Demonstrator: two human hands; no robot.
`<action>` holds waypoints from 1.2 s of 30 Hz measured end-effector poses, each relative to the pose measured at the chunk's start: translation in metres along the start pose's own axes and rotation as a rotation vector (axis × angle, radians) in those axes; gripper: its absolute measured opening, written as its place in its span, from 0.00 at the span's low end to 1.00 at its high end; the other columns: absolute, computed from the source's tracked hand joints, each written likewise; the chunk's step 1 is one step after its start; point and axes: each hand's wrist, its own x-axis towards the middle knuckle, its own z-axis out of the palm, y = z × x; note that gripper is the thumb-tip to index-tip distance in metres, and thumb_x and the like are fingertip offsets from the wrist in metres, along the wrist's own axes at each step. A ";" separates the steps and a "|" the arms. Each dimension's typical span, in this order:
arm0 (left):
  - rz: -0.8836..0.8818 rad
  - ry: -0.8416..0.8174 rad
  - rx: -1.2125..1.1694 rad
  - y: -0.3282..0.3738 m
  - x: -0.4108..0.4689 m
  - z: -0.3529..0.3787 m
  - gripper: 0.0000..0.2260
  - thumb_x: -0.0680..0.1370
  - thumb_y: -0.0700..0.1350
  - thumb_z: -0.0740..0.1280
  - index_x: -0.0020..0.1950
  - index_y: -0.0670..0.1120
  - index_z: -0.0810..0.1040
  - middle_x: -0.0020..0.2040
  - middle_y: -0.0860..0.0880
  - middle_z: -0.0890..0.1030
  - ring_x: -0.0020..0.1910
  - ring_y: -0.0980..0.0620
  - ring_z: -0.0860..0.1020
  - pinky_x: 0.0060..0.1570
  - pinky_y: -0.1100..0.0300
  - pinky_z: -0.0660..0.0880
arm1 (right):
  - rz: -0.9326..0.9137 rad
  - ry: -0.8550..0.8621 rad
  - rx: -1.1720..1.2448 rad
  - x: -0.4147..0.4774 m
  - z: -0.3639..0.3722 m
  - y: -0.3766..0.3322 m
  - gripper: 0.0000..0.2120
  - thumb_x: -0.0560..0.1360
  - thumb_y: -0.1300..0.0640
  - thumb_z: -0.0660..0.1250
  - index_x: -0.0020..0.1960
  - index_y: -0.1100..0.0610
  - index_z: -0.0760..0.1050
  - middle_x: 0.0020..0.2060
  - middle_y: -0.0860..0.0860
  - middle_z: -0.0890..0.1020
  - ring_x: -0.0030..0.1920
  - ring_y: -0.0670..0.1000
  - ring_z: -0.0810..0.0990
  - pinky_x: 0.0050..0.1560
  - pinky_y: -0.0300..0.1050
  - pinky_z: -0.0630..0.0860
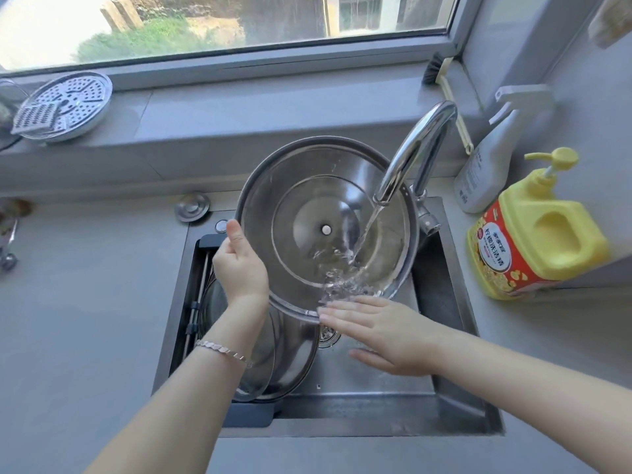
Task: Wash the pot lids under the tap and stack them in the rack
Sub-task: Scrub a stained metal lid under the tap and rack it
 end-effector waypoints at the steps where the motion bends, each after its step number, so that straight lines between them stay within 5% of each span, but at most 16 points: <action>1: 0.015 0.003 0.014 0.001 0.002 -0.003 0.22 0.81 0.55 0.52 0.30 0.46 0.55 0.27 0.49 0.59 0.27 0.52 0.58 0.25 0.63 0.58 | 0.028 0.026 -0.026 -0.006 0.001 0.009 0.24 0.78 0.48 0.51 0.73 0.54 0.58 0.70 0.48 0.69 0.70 0.47 0.66 0.72 0.45 0.56; 6: 0.054 0.036 0.040 0.005 0.000 -0.006 0.24 0.81 0.54 0.52 0.29 0.45 0.54 0.26 0.50 0.60 0.27 0.51 0.58 0.29 0.56 0.58 | 0.156 0.252 -0.096 -0.014 0.011 0.017 0.21 0.74 0.54 0.56 0.65 0.56 0.72 0.62 0.50 0.77 0.64 0.52 0.75 0.69 0.48 0.59; 12: 0.100 0.013 0.099 -0.001 -0.015 -0.003 0.24 0.81 0.54 0.53 0.28 0.44 0.55 0.25 0.47 0.59 0.27 0.50 0.59 0.30 0.55 0.59 | 0.069 0.249 0.165 -0.009 0.030 -0.009 0.19 0.73 0.58 0.58 0.63 0.57 0.74 0.60 0.50 0.79 0.60 0.48 0.76 0.63 0.44 0.70; 16: 0.074 0.035 0.077 0.003 -0.010 -0.007 0.24 0.82 0.53 0.52 0.28 0.44 0.54 0.25 0.47 0.58 0.27 0.51 0.57 0.28 0.57 0.58 | 0.073 0.295 -0.061 -0.033 0.024 0.037 0.23 0.68 0.66 0.64 0.62 0.54 0.74 0.58 0.49 0.80 0.60 0.49 0.77 0.65 0.53 0.67; 20: 0.087 -0.091 0.201 0.017 -0.001 -0.007 0.24 0.82 0.54 0.51 0.29 0.43 0.59 0.27 0.47 0.63 0.27 0.51 0.62 0.28 0.58 0.59 | 0.238 0.494 -0.238 -0.029 0.019 0.054 0.11 0.68 0.61 0.72 0.50 0.55 0.81 0.49 0.49 0.84 0.53 0.51 0.82 0.65 0.55 0.64; 22: 0.033 -0.173 0.344 0.024 0.008 -0.009 0.24 0.81 0.56 0.51 0.32 0.41 0.65 0.32 0.45 0.68 0.28 0.50 0.64 0.28 0.59 0.59 | 0.112 0.553 -0.217 -0.032 0.017 0.051 0.03 0.72 0.59 0.69 0.44 0.55 0.82 0.43 0.49 0.84 0.47 0.51 0.82 0.63 0.53 0.68; 25: -0.046 -0.264 0.312 0.027 0.017 -0.012 0.21 0.79 0.58 0.56 0.33 0.44 0.64 0.34 0.45 0.66 0.32 0.48 0.64 0.30 0.57 0.58 | -0.092 0.537 -0.129 -0.032 0.016 0.032 0.09 0.76 0.61 0.65 0.38 0.57 0.80 0.35 0.50 0.82 0.36 0.50 0.79 0.45 0.45 0.77; 29: -0.097 -0.396 0.031 0.027 -0.006 -0.016 0.05 0.74 0.46 0.69 0.43 0.46 0.76 0.37 0.48 0.78 0.37 0.48 0.75 0.39 0.57 0.72 | -0.034 0.628 -0.084 -0.030 0.021 0.018 0.08 0.72 0.65 0.66 0.37 0.59 0.81 0.31 0.50 0.80 0.29 0.51 0.76 0.29 0.41 0.74; 32: -0.350 -0.303 -0.218 0.001 -0.060 -0.009 0.11 0.69 0.40 0.72 0.48 0.49 0.76 0.46 0.46 0.82 0.47 0.44 0.81 0.53 0.48 0.77 | 0.030 0.729 -0.093 -0.019 0.021 0.006 0.07 0.68 0.68 0.68 0.37 0.59 0.81 0.30 0.50 0.80 0.28 0.52 0.75 0.26 0.42 0.73; 34: -0.600 -0.220 -0.352 -0.016 -0.095 0.005 0.08 0.70 0.39 0.71 0.46 0.47 0.76 0.44 0.44 0.82 0.44 0.43 0.81 0.48 0.46 0.79 | 0.082 0.774 -0.089 -0.002 0.019 -0.012 0.08 0.69 0.69 0.67 0.37 0.58 0.81 0.29 0.50 0.79 0.28 0.52 0.74 0.25 0.44 0.72; 36: -0.671 -0.106 -0.340 -0.020 -0.106 0.018 0.05 0.74 0.39 0.67 0.49 0.40 0.77 0.44 0.41 0.82 0.39 0.44 0.79 0.41 0.53 0.80 | 0.140 0.809 -0.025 0.018 0.020 -0.032 0.12 0.73 0.68 0.61 0.39 0.58 0.81 0.31 0.50 0.80 0.29 0.53 0.75 0.27 0.44 0.72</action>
